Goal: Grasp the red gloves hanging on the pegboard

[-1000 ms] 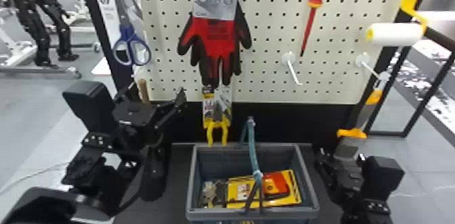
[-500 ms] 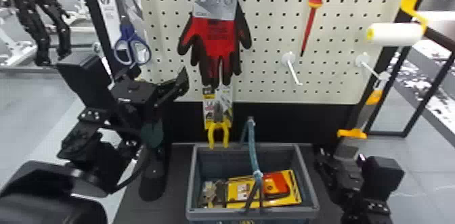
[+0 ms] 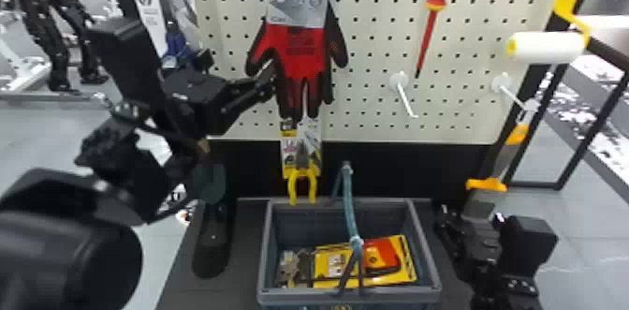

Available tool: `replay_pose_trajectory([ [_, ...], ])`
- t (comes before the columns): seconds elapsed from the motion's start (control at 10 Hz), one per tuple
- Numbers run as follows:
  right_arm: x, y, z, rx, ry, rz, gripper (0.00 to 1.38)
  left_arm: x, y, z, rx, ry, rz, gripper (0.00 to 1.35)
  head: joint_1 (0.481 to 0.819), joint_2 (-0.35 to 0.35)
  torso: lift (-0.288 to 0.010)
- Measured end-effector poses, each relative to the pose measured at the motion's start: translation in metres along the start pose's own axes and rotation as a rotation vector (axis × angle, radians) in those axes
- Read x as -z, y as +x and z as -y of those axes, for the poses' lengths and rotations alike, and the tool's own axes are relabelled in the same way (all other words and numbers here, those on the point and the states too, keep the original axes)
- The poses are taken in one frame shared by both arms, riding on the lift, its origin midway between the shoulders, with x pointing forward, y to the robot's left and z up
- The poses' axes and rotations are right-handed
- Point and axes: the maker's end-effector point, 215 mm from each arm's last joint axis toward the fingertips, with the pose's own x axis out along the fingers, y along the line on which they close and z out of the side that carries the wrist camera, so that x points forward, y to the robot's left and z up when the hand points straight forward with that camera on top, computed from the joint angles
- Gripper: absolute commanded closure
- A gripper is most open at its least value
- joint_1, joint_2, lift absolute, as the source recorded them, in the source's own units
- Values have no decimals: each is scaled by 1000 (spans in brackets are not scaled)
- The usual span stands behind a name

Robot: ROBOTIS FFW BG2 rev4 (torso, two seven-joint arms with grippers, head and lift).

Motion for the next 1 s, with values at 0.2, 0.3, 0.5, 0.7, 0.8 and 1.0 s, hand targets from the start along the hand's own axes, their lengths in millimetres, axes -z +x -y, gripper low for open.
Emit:
replay_pose_trajectory([
  [0.2, 0, 1, -2, -4, 0, 0, 323, -27, 10, 7, 72, 0, 30, 140, 549, 0, -100],
  [0.3, 1, 2, -3, -6, 1, -1, 323, -39, 11, 7, 93, -18, 50, 140, 549, 0, -100],
  [0.5, 2, 2, -3, -6, 0, -3, 323, -53, 10, 1, 127, -60, 63, 140, 549, 0, -100],
  [0.7, 1, 2, -4, -9, -2, -2, 323, -55, 9, -9, 187, -105, 21, 140, 549, 0, -100],
  [0.8, 1, 3, -5, -11, -2, -1, 323, -51, 10, -12, 220, -155, 12, 136, 549, 0, -100],
  [1.0, 0, 3, -6, -14, -2, 1, 323, -38, 17, 2, 356, -271, -1, 140, 549, 0, -100],
])
